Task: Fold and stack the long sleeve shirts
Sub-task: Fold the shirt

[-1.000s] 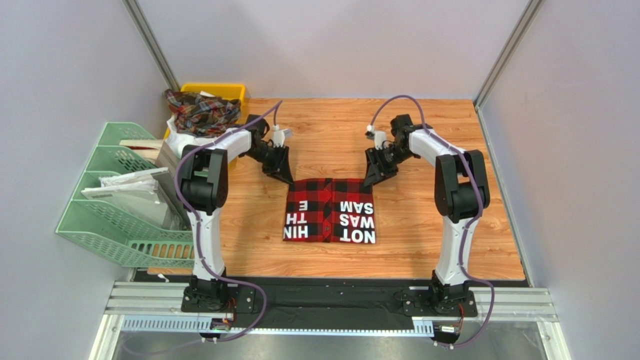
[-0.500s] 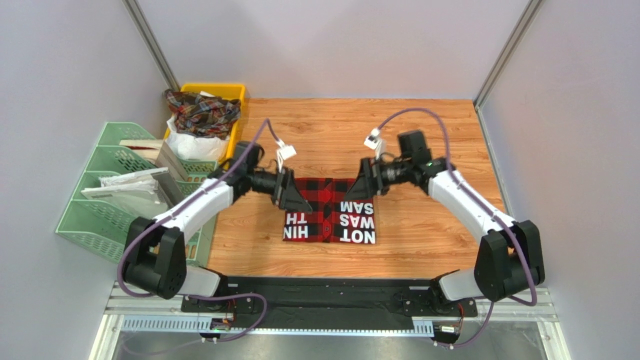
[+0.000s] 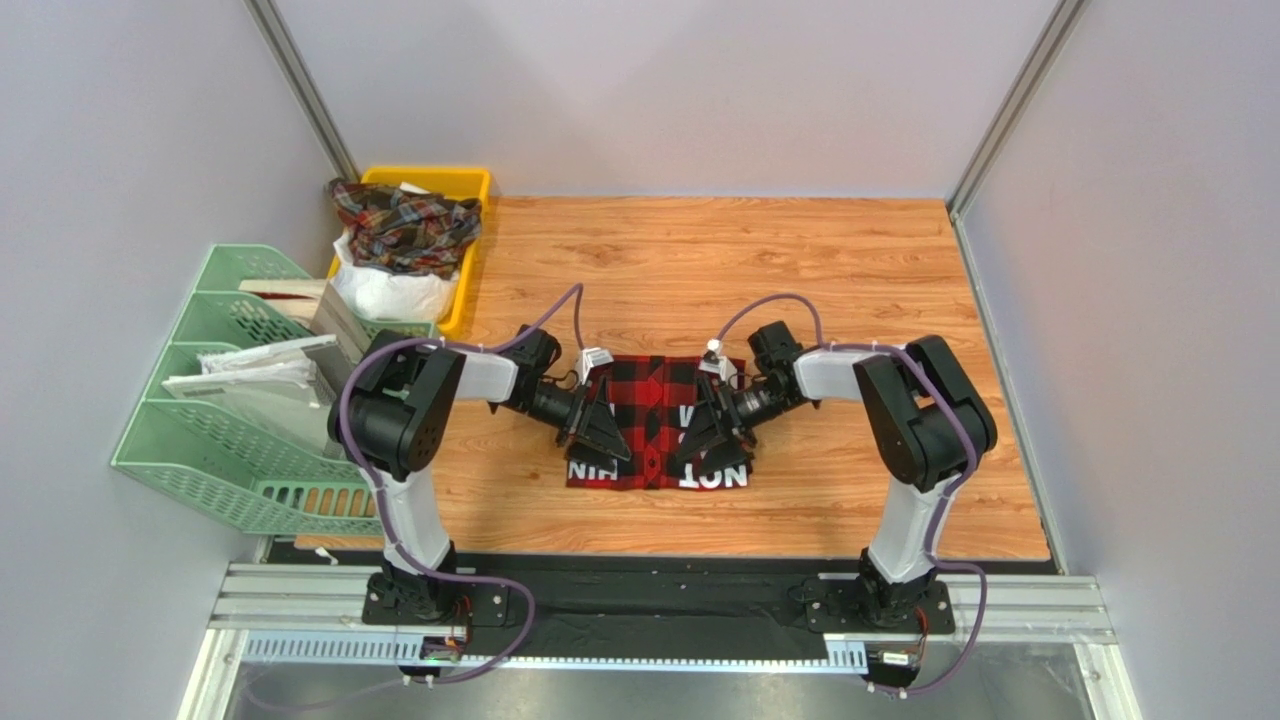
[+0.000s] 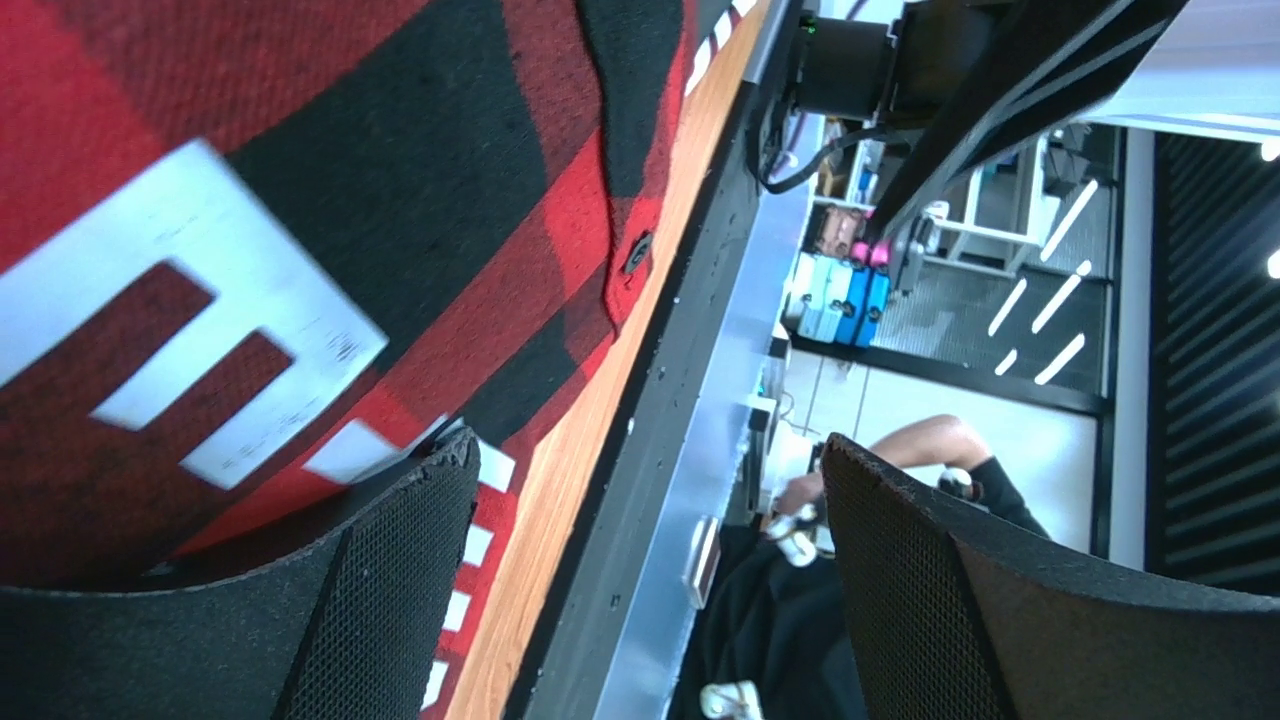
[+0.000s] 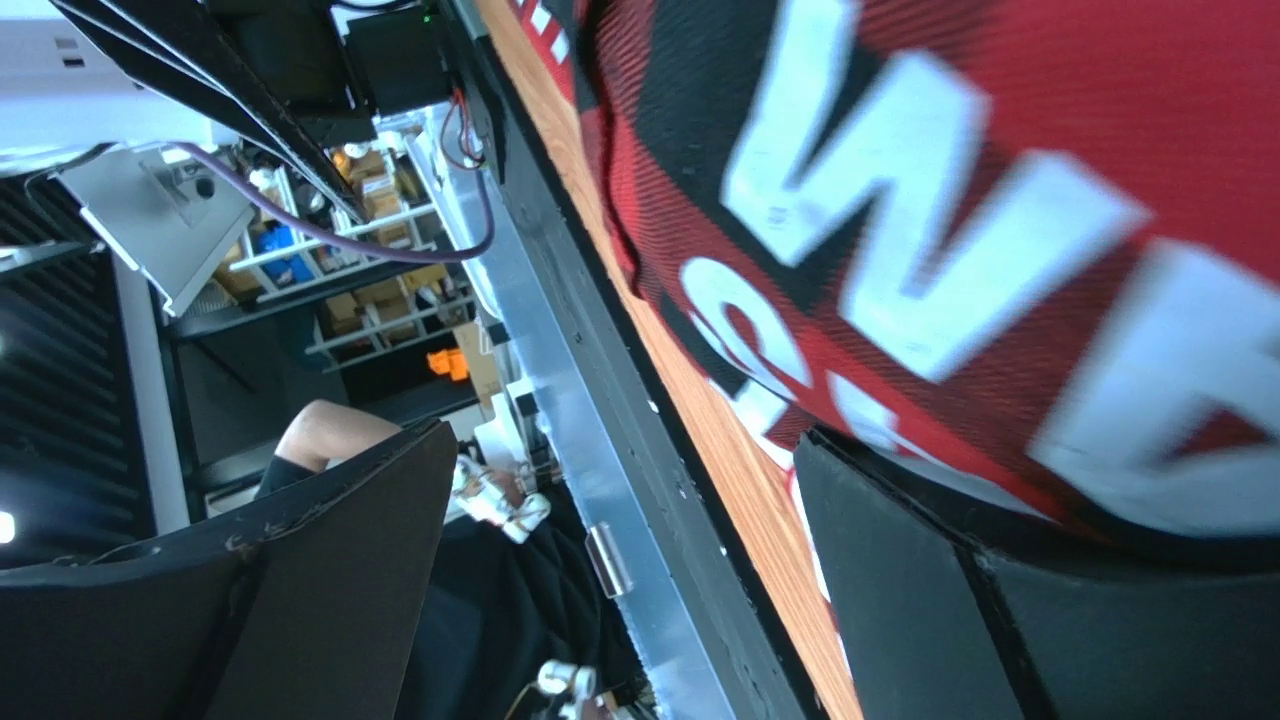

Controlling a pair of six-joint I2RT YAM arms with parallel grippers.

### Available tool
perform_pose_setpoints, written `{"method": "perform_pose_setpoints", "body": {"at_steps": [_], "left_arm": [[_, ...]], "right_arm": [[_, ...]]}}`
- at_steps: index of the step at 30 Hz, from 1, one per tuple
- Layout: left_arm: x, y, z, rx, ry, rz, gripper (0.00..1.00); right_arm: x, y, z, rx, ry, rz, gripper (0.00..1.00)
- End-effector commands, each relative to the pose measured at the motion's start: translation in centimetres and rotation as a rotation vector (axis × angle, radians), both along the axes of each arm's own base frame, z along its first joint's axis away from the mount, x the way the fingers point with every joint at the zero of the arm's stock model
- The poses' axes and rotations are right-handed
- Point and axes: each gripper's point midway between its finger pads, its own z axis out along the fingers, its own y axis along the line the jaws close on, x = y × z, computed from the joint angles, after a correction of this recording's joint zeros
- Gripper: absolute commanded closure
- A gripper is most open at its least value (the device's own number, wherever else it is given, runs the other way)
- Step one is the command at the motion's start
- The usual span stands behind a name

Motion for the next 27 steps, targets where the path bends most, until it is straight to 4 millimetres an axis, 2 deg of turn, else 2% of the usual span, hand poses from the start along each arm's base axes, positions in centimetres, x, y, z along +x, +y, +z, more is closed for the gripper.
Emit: {"method": "perform_pose_setpoints", "body": {"at_steps": [1, 2, 3, 5, 6, 7, 8, 9, 10, 11, 12, 14, 15, 16, 18, 19, 21, 22, 23, 24, 25, 26, 27], "left_arm": [[-0.5, 1.3, 1.0, 0.040, -0.134, -0.028, 0.14], [-1.0, 1.5, 1.8, 0.025, -0.174, -0.060, 0.16], [-0.1, 1.2, 4.1, -0.003, -0.267, -0.072, 0.18], [1.3, 1.1, 6.0, -0.013, -0.400, -0.085, 0.18], [3.1, 0.7, 8.2, -0.028, -0.500, -0.072, 0.18], [5.1, 0.3, 8.7, -0.015, -0.584, -0.050, 0.18], [6.5, 0.0, 9.2, -0.012, -0.623, -0.032, 0.19], [8.8, -0.6, 9.8, -0.002, -0.624, 0.002, 0.22], [10.2, -1.0, 9.8, 0.002, -0.617, 0.020, 0.24], [11.4, -1.3, 9.6, 0.015, -0.591, 0.034, 0.26], [13.3, -1.8, 8.7, 0.040, -0.542, 0.055, 0.30], [15.0, -1.5, 6.9, 0.100, -0.504, 0.082, 0.32], [16.0, -1.5, 5.6, 0.131, -0.487, 0.088, 0.34], [16.2, -1.0, 4.4, 0.178, -0.479, 0.085, 0.35], [16.3, -0.7, 2.4, 0.225, -0.443, 0.074, 0.39], [16.0, -0.1, 1.2, 0.276, -0.426, 0.070, 0.42], [14.9, 0.5, -0.6, 0.321, -0.388, 0.051, 0.48], [14.4, 1.3, -1.5, 0.370, -0.363, 0.047, 0.49], [13.7, 1.5, -2.0, 0.381, -0.353, 0.029, 0.50], [12.3, 1.6, -2.8, 0.398, -0.326, -0.001, 0.55], [10.7, 1.7, -3.1, 0.416, -0.287, -0.035, 0.57], [9.3, 1.7, -3.4, 0.415, -0.289, -0.084, 0.58], [6.6, 1.0, -3.6, 0.415, -0.267, -0.148, 0.60]], "right_arm": [[3.1, -3.6, -1.3, -0.196, -0.170, -0.008, 0.07], [4.0, -3.8, 0.5, -0.193, -0.239, -0.015, 0.08], [4.5, -4.0, 1.8, -0.203, -0.286, -0.004, 0.11], [7.4, -3.6, 5.5, -0.202, -0.446, -0.046, 0.15], [8.8, -3.1, 6.6, -0.196, -0.491, -0.082, 0.18], [9.8, -2.9, 7.2, -0.214, -0.500, -0.126, 0.28], [11.3, -2.3, 8.6, -0.195, -0.542, -0.145, 0.34], [12.3, -1.9, 7.9, -0.193, -0.522, -0.155, 0.39], [12.9, -1.5, 7.7, -0.195, -0.499, -0.163, 0.47], [13.9, -1.3, 7.7, -0.197, -0.501, -0.167, 0.52], [14.1, -1.2, 5.5, -0.225, -0.448, -0.157, 0.59], [14.2, -1.7, 3.0, -0.270, -0.405, -0.157, 0.64], [13.5, -2.0, 1.6, -0.290, -0.374, -0.144, 0.65], [13.3, -2.4, -0.5, -0.332, -0.340, -0.137, 0.65], [13.5, -3.1, -1.9, -0.364, -0.343, -0.119, 0.67], [14.0, -3.6, -3.3, -0.406, -0.337, -0.121, 0.67], [15.0, -4.2, -4.1, -0.440, -0.368, -0.103, 0.68], [16.9, -4.3, -3.9, -0.471, -0.425, -0.112, 0.68], [17.5, -4.4, -4.7, -0.492, -0.435, -0.098, 0.68], [18.3, -4.4, -4.6, -0.503, -0.475, -0.072, 0.68], [20.3, -4.0, -3.7, -0.521, -0.542, -0.073, 0.67], [20.8, -3.1, -4.3, -0.533, -0.559, -0.041, 0.67], [21.2, -2.5, -4.1, -0.544, -0.586, -0.017, 0.66]]}}
